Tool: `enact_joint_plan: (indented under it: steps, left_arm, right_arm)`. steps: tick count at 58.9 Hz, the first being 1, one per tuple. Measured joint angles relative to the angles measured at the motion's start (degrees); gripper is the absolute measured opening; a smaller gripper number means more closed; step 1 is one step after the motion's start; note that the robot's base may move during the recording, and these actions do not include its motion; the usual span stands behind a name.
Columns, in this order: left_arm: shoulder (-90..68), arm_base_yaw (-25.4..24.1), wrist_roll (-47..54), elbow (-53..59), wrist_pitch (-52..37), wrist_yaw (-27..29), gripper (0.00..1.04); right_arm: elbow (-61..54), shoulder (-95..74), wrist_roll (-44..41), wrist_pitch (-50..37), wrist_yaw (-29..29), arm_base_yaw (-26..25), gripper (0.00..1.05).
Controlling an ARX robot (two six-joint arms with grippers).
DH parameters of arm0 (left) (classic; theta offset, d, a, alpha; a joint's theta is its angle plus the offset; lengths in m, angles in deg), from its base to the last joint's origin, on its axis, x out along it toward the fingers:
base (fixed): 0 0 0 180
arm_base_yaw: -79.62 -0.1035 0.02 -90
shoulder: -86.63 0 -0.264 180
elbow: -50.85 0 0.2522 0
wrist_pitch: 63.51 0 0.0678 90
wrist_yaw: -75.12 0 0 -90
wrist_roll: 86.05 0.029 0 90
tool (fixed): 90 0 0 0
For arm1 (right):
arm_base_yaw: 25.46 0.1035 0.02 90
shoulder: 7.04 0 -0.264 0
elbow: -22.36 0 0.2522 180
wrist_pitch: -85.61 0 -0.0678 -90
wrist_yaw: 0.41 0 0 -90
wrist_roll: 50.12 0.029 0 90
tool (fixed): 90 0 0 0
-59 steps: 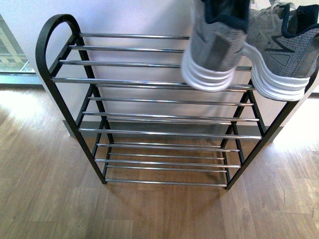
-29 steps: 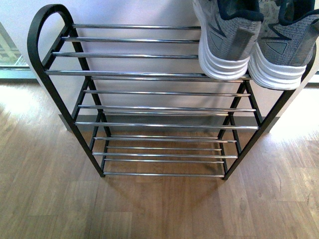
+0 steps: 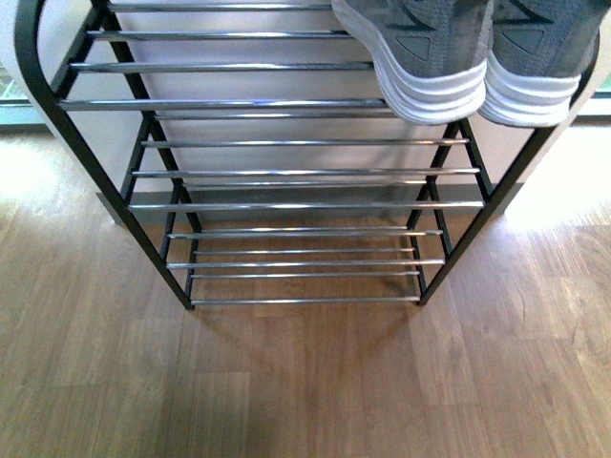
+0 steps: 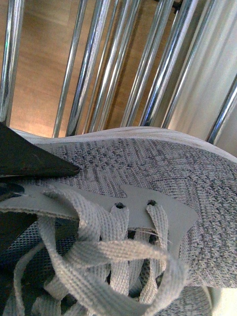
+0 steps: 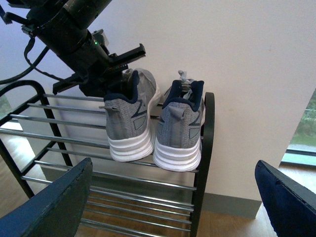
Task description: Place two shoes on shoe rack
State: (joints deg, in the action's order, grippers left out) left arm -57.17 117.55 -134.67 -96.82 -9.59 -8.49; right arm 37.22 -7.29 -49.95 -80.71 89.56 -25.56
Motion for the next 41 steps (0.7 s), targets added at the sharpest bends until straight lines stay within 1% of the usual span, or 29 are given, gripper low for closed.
enact_joint_plan:
  steps: [5,12,19,32,36,41]
  left_arm:
    - [-0.74,0.15,4.15,-1.88,1.49,0.37,0.02]
    - [-0.13,0.11,6.78,0.09,-0.92,-0.42,0.02]
    - [1.64,-0.17,7.91,4.59,-4.39,-2.56,0.22]
    - [5.9,-0.22,8.63,9.57,-5.4,-5.62,0.56]
    - [8.9,-0.59,10.67,12.98,-8.22,-5.22,0.66]
    - [14.91,-1.77,15.06,20.09,-15.04,-3.96,0.8]
  right_arm:
    - [0.0,-0.02,0.0,0.0,0.0,0.0,0.95]
    - [0.0,-0.02,0.0,0.0,0.0,0.0,0.95]
    - [0.0,-0.02,0.0,0.0,0.0,0.0,0.95]
    - [0.0,-0.02,0.0,0.0,0.0,0.0,0.95]
    - [0.0,-0.02,0.0,0.0,0.0,0.0,0.95]
    - [0.0,-0.02,0.0,0.0,0.0,0.0,0.95]
